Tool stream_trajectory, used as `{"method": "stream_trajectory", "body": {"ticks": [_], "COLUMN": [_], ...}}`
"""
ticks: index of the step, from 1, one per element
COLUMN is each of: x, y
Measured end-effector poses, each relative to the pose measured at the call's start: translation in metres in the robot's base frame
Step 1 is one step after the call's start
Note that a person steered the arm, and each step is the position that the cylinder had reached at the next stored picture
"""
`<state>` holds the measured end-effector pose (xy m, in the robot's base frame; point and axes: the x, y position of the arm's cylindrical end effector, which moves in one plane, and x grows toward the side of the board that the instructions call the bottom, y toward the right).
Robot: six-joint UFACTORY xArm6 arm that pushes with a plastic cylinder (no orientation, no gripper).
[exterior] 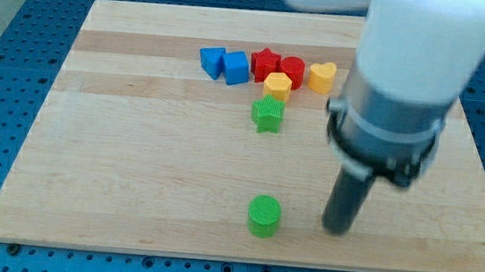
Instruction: Push the green circle into the green star
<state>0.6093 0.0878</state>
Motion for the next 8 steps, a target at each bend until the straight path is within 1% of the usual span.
{"method": "stream_trajectory", "body": {"ticks": [1, 2, 3, 4, 5, 6, 8], "x": [0.009, 0.010, 0.008, 0.009, -0.007, -0.038, -0.087], "y": [-0.007, -0.022, -0.050, -0.056, -0.056, -0.056, -0.056]}}
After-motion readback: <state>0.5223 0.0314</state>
